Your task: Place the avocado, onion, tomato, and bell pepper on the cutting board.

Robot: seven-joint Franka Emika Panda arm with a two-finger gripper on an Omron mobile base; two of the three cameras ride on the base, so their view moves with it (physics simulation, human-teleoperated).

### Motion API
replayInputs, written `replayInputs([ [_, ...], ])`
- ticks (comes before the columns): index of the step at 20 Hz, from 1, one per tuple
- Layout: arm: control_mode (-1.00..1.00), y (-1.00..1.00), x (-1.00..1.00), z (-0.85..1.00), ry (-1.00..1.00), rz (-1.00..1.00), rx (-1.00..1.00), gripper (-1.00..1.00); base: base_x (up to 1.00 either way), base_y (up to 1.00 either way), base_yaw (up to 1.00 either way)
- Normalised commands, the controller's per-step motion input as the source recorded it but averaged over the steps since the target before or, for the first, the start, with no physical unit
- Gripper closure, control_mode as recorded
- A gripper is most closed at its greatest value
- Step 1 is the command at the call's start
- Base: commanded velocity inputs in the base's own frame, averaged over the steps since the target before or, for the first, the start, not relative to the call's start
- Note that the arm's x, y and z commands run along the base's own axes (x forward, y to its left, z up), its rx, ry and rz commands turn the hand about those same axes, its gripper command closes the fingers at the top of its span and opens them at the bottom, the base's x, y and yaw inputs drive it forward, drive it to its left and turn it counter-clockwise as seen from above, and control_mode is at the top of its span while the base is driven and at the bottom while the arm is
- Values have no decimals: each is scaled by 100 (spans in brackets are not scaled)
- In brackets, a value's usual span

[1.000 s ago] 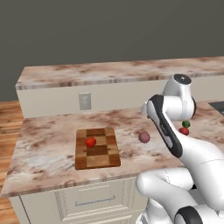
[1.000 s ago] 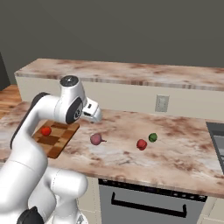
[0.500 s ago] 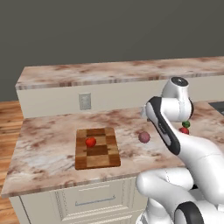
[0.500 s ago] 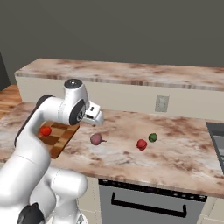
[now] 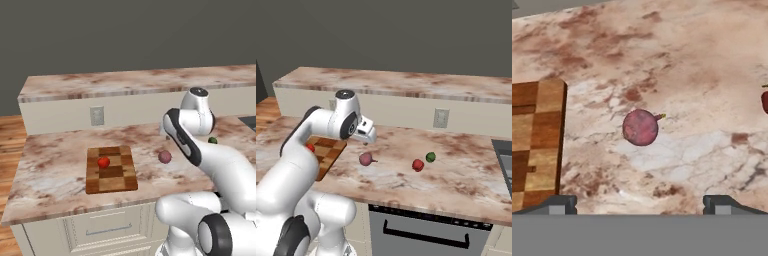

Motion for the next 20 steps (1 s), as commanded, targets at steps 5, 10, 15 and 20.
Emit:
replayInputs([
  [5,-100,-4,20,-15,9,0,0,-100,0,0,0],
  [10,-100,0,28,-21,5,0,0,-100,0,0,0],
  [15,-100,0,29,-24,4,0,0,-100,0,0,0],
  [20,-100,0,22,-36,3,0,0,-100,0,0,0],
])
